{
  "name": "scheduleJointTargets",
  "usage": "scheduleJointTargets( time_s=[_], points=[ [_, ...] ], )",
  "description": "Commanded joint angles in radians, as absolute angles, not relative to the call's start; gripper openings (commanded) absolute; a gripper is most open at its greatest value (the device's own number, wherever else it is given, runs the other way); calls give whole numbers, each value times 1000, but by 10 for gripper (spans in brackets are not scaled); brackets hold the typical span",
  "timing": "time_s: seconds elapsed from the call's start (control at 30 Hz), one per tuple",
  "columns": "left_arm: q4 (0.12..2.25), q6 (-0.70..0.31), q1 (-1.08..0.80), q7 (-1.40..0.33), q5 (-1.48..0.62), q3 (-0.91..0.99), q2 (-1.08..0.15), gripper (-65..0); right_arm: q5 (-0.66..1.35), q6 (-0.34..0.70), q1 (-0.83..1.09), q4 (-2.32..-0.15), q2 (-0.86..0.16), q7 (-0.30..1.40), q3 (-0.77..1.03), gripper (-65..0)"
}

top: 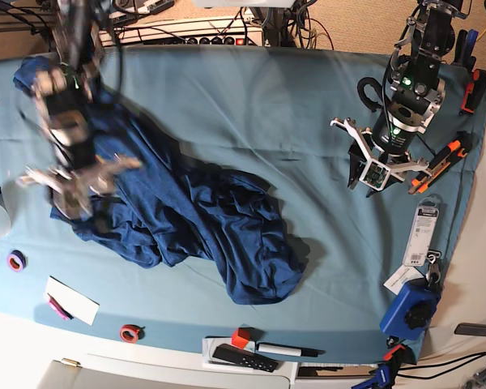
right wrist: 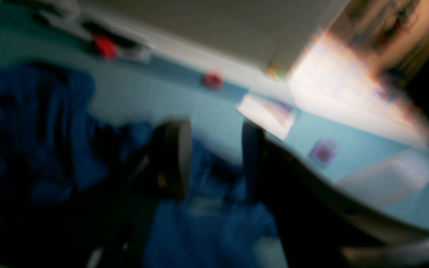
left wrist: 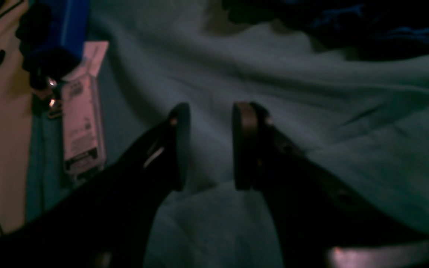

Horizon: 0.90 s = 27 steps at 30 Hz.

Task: Layout the t-shirt on the table in an organized manner, then fold the t-shirt properly
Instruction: 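Lift and drag the shirt away from the left gripper, then reach the right gripper into the shirt's crumpled middle and grasp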

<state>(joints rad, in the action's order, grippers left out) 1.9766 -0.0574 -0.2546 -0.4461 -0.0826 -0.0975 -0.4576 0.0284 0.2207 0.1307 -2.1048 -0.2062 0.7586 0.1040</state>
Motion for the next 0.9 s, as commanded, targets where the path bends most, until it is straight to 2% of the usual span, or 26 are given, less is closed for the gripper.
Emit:
scheduleJointTargets(
  time_s=[0.0, 0.27, 0.5, 0.63, 0.87],
  points=[
    [1992, -54, -247, -419, -83, -94, -465, -445, 30, 213, 80, -2065, -207, 710, 85, -418],
    [1992, -54, -247, -419, -83, -94, -465, -445, 70, 213, -313, -1562, -118, 654, -80, -418],
    [1992, -54, -247, -419, -83, -94, -465, -446, 128, 242, -604, -1071, -6, 604, -91, -418],
    [1992, -54, -246, -419, -83, -94, -465, -445, 151, 299, -710, -846, 43, 539, -90, -418],
    [1992, -54, -247, -419, -83, -94, -463, -445, 124, 285, -759, -658, 74, 456, -90, -418]
  ],
)
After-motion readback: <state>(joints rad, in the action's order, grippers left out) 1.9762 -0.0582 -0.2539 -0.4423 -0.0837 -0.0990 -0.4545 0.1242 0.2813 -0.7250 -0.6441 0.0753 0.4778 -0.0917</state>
